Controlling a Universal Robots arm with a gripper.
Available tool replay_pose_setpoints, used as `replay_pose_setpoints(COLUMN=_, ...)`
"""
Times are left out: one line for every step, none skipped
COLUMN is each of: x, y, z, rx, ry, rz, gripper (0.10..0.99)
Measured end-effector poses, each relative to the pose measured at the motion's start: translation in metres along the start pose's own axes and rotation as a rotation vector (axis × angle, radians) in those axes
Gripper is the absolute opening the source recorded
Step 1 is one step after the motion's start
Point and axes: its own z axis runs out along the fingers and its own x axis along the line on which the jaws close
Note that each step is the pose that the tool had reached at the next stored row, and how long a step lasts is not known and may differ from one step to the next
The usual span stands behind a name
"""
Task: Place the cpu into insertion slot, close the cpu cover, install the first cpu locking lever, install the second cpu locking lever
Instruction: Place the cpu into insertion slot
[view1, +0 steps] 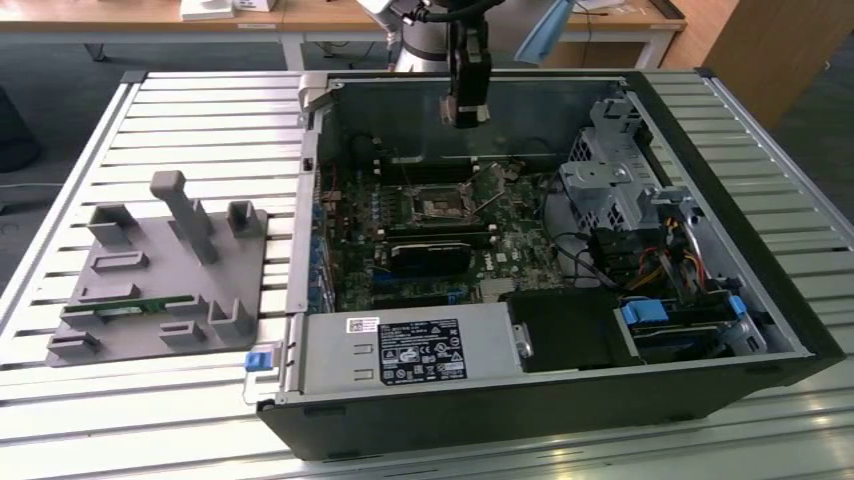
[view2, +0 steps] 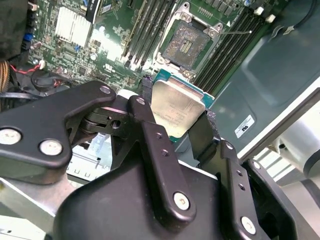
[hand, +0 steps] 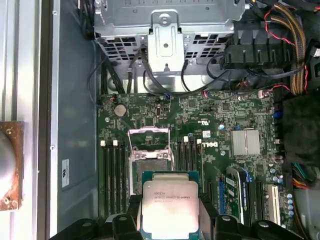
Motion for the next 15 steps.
replay_pose_setpoints(x=0.0, y=0.0, z=0.0, rx=0.0, ry=-0.0007, rz=0.008, gripper=0.537)
replay_pose_setpoints(x=0.0, y=0.0, z=0.0, rx=0.0, ry=-0.0014, rz=0.015, gripper=0.537)
replay_pose_setpoints(x=0.0, y=0.0, z=0.0001, rx=0.0, ry=-0.002, rz=0.023, gripper=0.537)
replay_pose_setpoints(x=0.0, y=0.0, z=0.0001, rx=-0.001, ry=-0.0027, rz=0.03, gripper=0.537)
replay_pose_setpoints(x=0.0, y=0.0, z=0.0001, rx=-0.001, ry=-0.0032, rz=0.037, gripper=0.537)
replay_pose_setpoints(x=0.0, y=0.0, z=0.0001, rx=-0.001, ry=-0.004, rz=0.045, gripper=0.537)
replay_pose_setpoints(x=0.0, y=0.0, z=0.0002, rx=-0.001, ry=-0.0046, rz=0.052, gripper=0.537)
replay_pose_setpoints(x=0.0, y=0.0, z=0.0002, rx=-0.001, ry=-0.0053, rz=0.06, gripper=0.537)
replay_pose_setpoints(x=0.0, y=0.0, z=0.0002, rx=-0.001, ry=-0.0059, rz=0.068, gripper=0.537)
replay_pose_setpoints(x=0.0, y=0.0, z=0.0002, rx=-0.001, ry=-0.0066, rz=0.075, gripper=0.537)
replay_pose_setpoints(x=0.0, y=0.0, z=0.0002, rx=-0.002, ry=-0.0072, rz=0.082, gripper=0.537)
replay_pose_setpoints(x=0.0, y=0.0, z=0.0003, rx=-0.002, ry=-0.0079, rz=0.09, gripper=0.537)
replay_pose_setpoints(x=0.0, y=0.0, z=0.0003, rx=-0.002, ry=-0.0085, rz=0.097, gripper=0.537)
replay_pose_setpoints(x=0.0, y=0.0, z=0.0003, rx=-0.002, ry=-0.0094, rz=0.106, gripper=0.537)
replay_pose_setpoints(x=0.0, y=0.0, z=0.0003, rx=-0.002, ry=-0.01, rz=0.113, gripper=0.537)
